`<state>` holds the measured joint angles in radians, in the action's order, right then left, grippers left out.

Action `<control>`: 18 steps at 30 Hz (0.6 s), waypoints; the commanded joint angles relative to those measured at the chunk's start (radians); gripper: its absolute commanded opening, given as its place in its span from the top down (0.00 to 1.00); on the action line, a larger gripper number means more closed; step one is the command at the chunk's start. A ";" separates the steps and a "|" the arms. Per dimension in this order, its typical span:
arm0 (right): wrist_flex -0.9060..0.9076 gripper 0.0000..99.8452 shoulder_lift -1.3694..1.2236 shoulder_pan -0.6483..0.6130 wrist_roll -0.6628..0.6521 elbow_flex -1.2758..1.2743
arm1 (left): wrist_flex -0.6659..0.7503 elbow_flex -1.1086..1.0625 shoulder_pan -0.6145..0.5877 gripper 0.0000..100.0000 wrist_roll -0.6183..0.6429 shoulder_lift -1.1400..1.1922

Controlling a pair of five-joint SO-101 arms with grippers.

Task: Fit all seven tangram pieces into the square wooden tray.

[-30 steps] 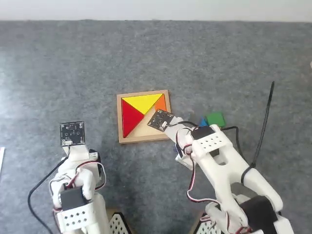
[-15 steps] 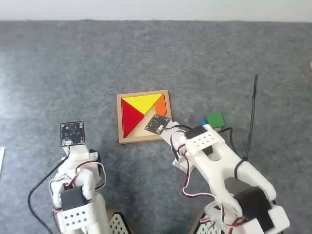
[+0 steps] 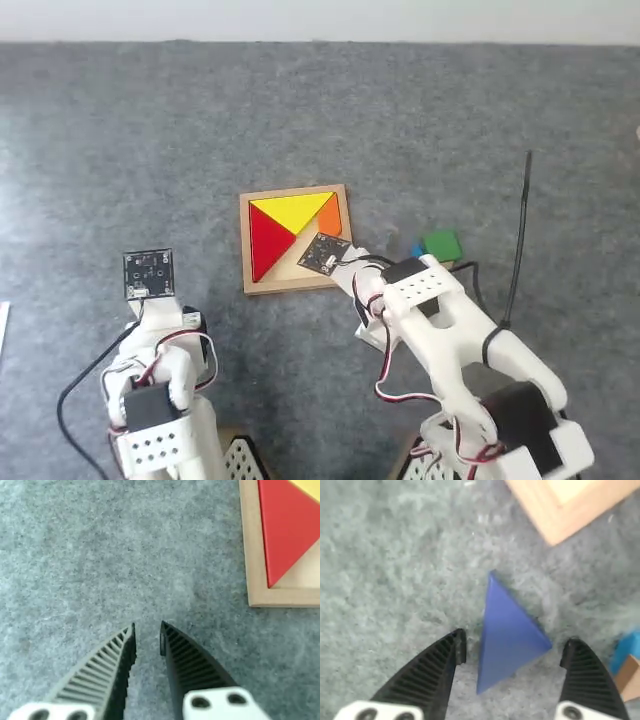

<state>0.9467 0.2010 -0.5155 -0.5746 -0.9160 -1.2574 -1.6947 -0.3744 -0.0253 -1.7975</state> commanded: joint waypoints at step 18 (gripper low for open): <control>-0.022 0.69 -0.007 0.019 -0.026 0.041 | -0.003 0.012 -0.006 0.92 -0.002 -0.018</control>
<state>0.9467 0.1995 -0.5155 -0.5915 -0.9160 -1.2574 -1.6947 -0.3744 -0.0253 -1.7975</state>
